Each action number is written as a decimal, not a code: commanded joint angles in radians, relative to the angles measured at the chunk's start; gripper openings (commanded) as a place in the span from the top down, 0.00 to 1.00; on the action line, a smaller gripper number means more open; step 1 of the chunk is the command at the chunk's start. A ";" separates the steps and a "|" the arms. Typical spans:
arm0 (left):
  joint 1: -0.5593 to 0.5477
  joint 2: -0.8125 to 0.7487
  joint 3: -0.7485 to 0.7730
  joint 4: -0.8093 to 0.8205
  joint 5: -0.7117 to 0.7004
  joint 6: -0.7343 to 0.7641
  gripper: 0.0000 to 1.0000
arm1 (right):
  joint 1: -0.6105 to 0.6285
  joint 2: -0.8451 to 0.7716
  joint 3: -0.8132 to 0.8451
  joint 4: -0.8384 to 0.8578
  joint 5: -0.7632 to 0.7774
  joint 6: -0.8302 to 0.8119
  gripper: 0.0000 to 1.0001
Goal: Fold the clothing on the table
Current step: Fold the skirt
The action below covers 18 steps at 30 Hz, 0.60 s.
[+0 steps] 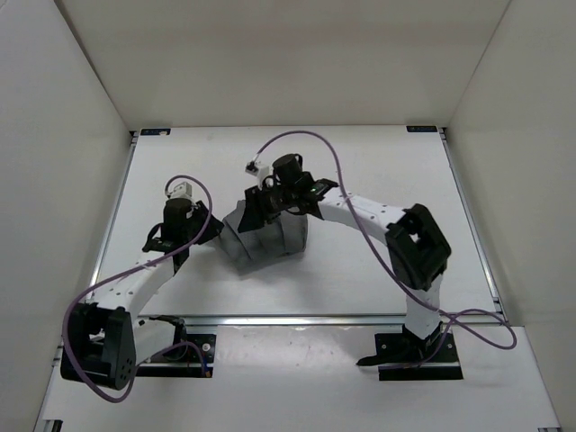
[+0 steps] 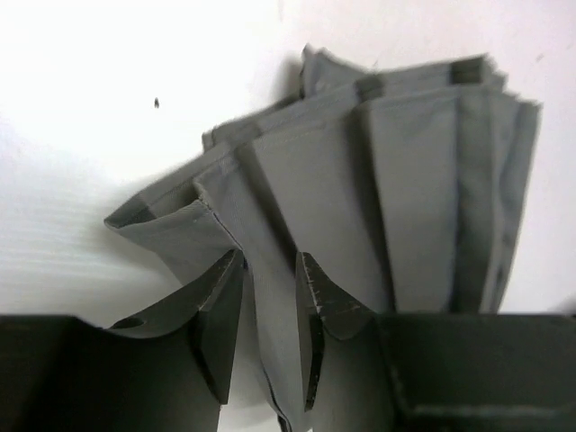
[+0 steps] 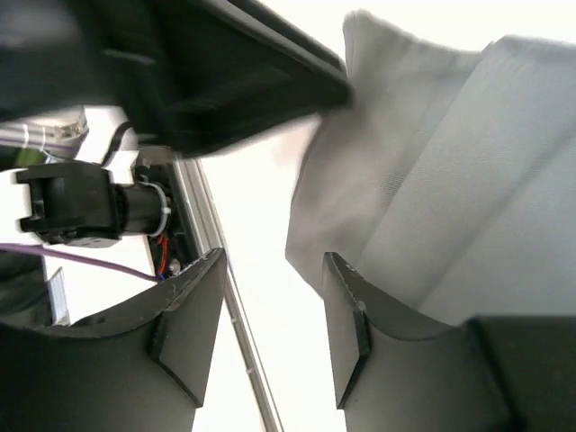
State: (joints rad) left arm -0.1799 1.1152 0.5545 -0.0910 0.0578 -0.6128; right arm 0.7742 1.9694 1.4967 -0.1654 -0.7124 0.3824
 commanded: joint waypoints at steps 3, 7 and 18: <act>-0.029 0.034 -0.033 0.025 0.007 -0.015 0.63 | -0.087 -0.188 -0.090 -0.028 0.125 -0.079 0.73; -0.046 0.049 -0.033 0.027 0.001 -0.007 0.65 | -0.115 -0.218 -0.174 -0.039 0.103 -0.120 0.93; -0.012 -0.060 -0.036 -0.055 -0.012 0.028 0.48 | -0.111 -0.162 -0.167 -0.140 0.330 -0.201 0.63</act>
State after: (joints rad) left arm -0.2012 1.1286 0.5152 -0.1154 0.0586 -0.6044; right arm 0.6720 1.8015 1.2976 -0.2817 -0.4808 0.2268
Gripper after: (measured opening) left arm 0.494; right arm 0.361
